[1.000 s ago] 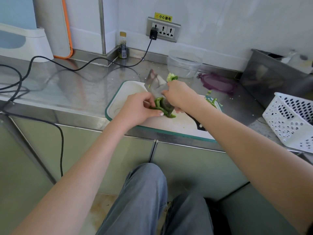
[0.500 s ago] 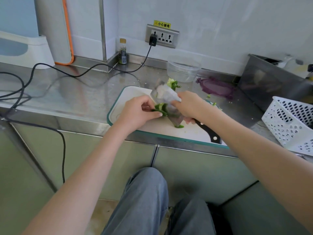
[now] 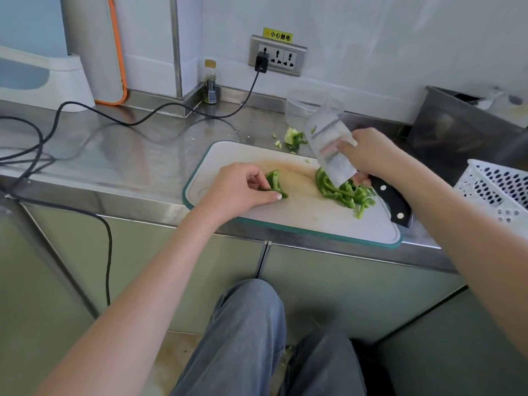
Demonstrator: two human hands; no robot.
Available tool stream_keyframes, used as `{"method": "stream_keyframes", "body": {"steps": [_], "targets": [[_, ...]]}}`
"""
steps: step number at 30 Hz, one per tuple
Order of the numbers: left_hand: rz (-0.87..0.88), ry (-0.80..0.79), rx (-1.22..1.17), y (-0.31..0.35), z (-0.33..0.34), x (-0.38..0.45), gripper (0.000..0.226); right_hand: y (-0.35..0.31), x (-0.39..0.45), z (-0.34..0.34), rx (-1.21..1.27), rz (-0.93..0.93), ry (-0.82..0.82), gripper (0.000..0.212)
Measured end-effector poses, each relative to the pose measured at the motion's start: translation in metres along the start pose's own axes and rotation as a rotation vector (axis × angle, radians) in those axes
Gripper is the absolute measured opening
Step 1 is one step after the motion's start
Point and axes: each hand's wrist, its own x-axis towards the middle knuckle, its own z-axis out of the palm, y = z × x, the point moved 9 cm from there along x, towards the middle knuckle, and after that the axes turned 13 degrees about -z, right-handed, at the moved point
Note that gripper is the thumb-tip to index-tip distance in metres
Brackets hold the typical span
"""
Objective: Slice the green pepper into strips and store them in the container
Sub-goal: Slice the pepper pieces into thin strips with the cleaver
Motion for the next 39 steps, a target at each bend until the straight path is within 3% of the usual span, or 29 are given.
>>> {"method": "stream_keyframes", "body": {"steps": [6,12,22,26,32,39], "targets": [[-0.009,-0.011,-0.014,0.001,0.000,-0.002,0.018,0.000,-0.015,0.031,-0.049,0.023,-0.166,0.035],[-0.023,-0.024,-0.038,0.001,0.000,-0.001,0.007,0.001,-0.020,0.032,-0.007,0.048,-0.122,0.036],[-0.078,-0.065,-0.020,-0.002,0.003,0.001,0.038,-0.044,-0.019,0.044,0.089,0.017,-0.189,0.013],[-0.072,-0.078,0.011,0.001,0.003,0.000,0.042,-0.042,-0.024,0.058,0.042,0.068,-0.300,0.033],[-0.057,-0.080,0.046,0.004,0.004,-0.001,0.037,-0.050,-0.028,0.056,-0.012,-0.039,-0.174,0.033],[-0.048,-0.089,0.061,0.005,0.006,-0.001,0.032,-0.054,-0.029,0.063,-0.051,-0.081,-0.161,0.029]]}}
